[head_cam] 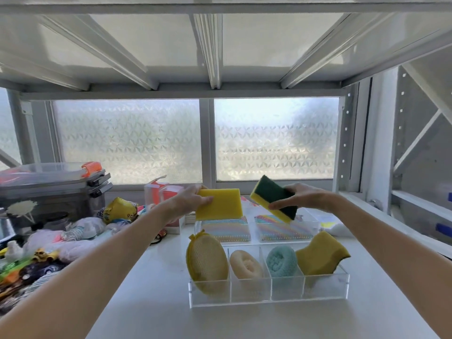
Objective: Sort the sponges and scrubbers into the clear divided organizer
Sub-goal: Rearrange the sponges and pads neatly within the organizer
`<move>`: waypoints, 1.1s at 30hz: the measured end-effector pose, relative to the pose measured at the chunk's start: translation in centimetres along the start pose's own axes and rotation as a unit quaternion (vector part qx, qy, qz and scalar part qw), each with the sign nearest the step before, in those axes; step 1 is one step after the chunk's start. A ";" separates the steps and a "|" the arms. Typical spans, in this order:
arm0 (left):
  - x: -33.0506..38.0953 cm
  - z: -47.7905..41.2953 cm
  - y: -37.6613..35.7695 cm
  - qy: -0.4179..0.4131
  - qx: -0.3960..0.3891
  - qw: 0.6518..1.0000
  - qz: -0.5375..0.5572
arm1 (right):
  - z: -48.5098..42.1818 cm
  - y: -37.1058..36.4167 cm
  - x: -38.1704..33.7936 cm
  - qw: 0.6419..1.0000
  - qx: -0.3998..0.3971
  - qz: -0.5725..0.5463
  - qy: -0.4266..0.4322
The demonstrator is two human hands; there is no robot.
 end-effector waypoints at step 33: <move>3.4 1.4 2.6 -0.071 -0.046 0.996 0.001 | 2.2 -4.7 -6.3 0.980 -0.032 -0.023 0.193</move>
Point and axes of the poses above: each hand's wrist, its own z-axis away from the middle knuckle, its own y-axis out of the back of the hand, x = y × z, the point moved 2 cm from there along -z, towards the middle knuckle, and after that the axes turned 11 degrees about -z, right-handed, at the moved point
